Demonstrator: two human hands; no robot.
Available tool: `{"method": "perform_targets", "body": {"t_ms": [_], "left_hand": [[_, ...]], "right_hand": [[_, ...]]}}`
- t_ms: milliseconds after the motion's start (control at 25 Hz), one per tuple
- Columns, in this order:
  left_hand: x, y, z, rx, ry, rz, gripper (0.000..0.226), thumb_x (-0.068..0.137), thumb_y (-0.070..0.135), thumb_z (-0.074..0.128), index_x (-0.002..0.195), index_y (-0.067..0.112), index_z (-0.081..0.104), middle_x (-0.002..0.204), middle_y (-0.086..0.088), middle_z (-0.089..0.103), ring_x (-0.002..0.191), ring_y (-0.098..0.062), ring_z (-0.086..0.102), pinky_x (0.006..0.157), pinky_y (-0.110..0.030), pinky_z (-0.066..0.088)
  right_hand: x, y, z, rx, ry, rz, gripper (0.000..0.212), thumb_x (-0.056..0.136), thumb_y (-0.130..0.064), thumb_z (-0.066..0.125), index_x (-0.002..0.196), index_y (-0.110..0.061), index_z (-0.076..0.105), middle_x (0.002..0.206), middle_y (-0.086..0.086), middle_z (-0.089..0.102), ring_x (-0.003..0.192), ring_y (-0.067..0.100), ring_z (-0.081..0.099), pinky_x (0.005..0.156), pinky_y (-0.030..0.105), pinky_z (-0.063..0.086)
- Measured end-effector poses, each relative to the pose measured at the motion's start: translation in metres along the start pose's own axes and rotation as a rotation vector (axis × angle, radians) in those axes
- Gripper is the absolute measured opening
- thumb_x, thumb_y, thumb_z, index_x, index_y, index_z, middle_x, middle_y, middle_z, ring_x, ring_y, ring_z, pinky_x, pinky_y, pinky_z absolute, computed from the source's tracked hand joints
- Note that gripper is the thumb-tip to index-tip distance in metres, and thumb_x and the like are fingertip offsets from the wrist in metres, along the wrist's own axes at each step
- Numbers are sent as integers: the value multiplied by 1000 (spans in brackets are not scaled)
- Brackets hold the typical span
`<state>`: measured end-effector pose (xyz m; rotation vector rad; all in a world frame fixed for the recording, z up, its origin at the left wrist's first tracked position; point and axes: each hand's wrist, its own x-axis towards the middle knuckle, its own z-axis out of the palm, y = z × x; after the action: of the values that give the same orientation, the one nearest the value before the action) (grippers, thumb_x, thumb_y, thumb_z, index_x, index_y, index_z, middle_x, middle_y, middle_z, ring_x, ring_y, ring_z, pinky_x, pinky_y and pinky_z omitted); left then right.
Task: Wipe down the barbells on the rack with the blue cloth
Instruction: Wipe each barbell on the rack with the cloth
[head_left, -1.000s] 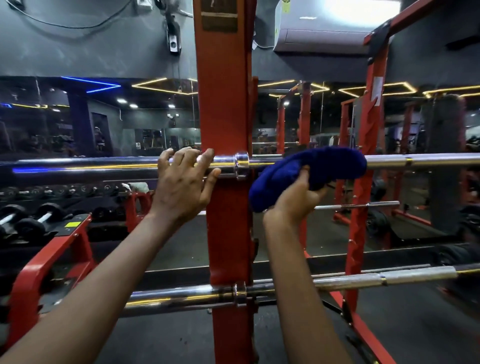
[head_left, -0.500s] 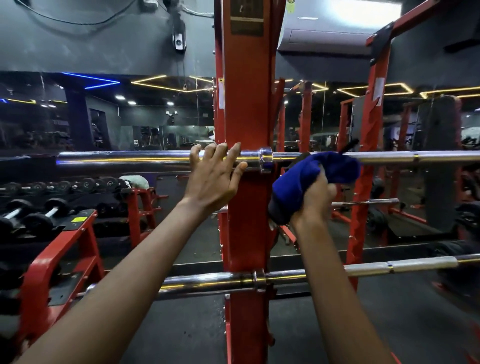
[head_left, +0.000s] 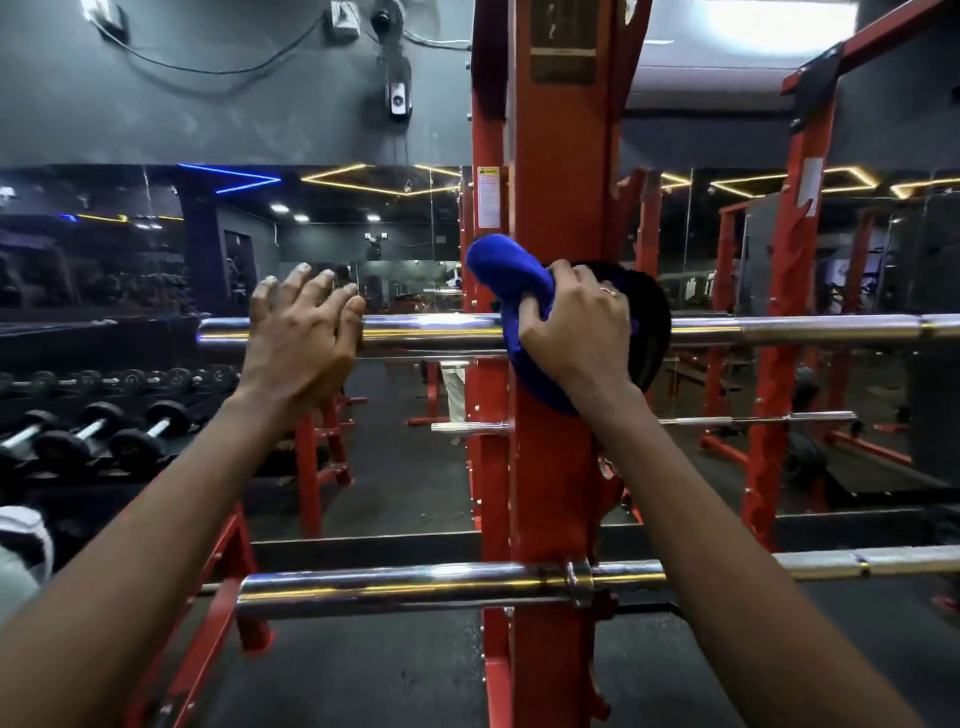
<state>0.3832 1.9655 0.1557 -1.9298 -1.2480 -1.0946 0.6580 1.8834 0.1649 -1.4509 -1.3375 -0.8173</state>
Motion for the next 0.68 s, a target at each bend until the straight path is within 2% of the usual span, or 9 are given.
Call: {"method": "perform_targets", "body": {"t_ms": [80, 200, 280, 360, 440, 560, 680], "left_hand": [[-1, -8, 7, 6, 30, 14, 66, 105, 48, 14, 139, 16, 61, 143, -13, 59, 144, -30, 40, 116, -46, 22], [-2, -4, 13, -11, 137, 22, 59, 107, 41, 21, 129, 14, 68, 128, -11, 70, 134, -32, 52, 107, -46, 32], [-4, -4, 15, -15, 192, 41, 54, 108, 37, 25, 126, 13, 70, 123, -11, 72, 130, -32, 56, 104, -46, 35], [-6, -6, 16, -25, 222, 73, 52, 108, 35, 27, 125, 11, 71, 119, -12, 74, 127, -33, 58, 102, -46, 36], [-7, -8, 16, -34, 246, 92, 52, 108, 34, 27, 122, 9, 71, 115, -14, 74, 124, -34, 61, 100, -46, 37], [-7, -10, 18, -16, 277, 90, 50, 108, 33, 29, 118, 8, 72, 112, -15, 75, 120, -34, 63, 98, -45, 39], [-7, -9, 18, 10, 256, 72, 50, 108, 33, 28, 118, 11, 72, 111, -12, 75, 117, -32, 64, 98, -45, 39]], "right_hand": [[8, -15, 1, -61, -79, 54, 41, 88, -45, 44, 102, -11, 63, 99, 13, 69, 90, 39, 66, 86, 46, 46], [10, -37, 6, -51, -200, -114, 44, 90, -53, 37, 92, -15, 60, 93, 13, 69, 88, 37, 65, 75, 41, 41], [12, -34, 3, 23, -317, -203, 32, 96, -49, 42, 92, -19, 55, 92, 11, 69, 89, 34, 64, 73, 36, 35], [18, -16, -11, 143, -437, -162, 25, 97, -46, 52, 103, -22, 55, 91, 5, 68, 87, 29, 65, 74, 34, 38], [12, 1, -15, 135, -378, -129, 38, 92, -55, 57, 111, -21, 54, 96, 1, 63, 90, 24, 61, 80, 36, 42], [-9, -2, 3, -111, -117, 2, 61, 84, -70, 46, 113, -17, 55, 114, 9, 57, 104, 32, 56, 98, 46, 40], [-9, -35, 20, -122, -120, 14, 58, 83, -64, 42, 104, -13, 60, 104, 15, 67, 98, 37, 62, 91, 46, 41]]}}
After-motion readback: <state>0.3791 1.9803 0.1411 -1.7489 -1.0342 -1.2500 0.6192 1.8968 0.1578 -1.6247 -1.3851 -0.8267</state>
